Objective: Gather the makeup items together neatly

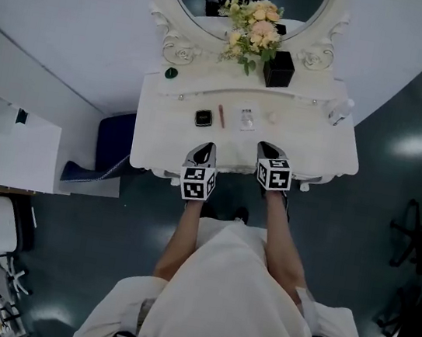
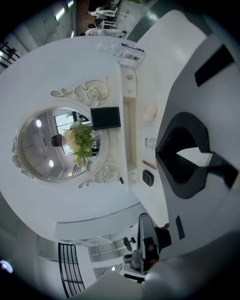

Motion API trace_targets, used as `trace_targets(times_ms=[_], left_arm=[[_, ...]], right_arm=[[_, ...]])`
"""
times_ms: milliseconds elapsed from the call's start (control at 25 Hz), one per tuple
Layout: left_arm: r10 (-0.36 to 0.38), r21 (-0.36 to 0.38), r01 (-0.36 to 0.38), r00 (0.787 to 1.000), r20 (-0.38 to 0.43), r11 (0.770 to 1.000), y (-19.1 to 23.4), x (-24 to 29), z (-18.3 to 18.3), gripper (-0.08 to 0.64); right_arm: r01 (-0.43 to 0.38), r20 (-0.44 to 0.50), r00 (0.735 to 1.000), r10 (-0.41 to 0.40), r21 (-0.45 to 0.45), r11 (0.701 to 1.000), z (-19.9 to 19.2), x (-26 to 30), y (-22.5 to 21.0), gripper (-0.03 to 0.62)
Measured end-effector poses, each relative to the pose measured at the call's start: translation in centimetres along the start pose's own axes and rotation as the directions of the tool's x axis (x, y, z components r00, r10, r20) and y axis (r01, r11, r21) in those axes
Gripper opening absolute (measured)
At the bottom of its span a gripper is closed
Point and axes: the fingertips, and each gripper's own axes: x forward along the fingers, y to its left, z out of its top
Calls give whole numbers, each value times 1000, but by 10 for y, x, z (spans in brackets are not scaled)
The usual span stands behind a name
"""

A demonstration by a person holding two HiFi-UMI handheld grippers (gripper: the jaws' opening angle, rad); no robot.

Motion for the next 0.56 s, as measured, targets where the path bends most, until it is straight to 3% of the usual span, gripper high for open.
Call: trace_targets(times_ms=[560], left_arm=[[8,-5,-8,1000,-2,1000,4,3,0,15]], right_arm=[[-2,-16,1000,2,-2,1000,-6,2,-3,40]])
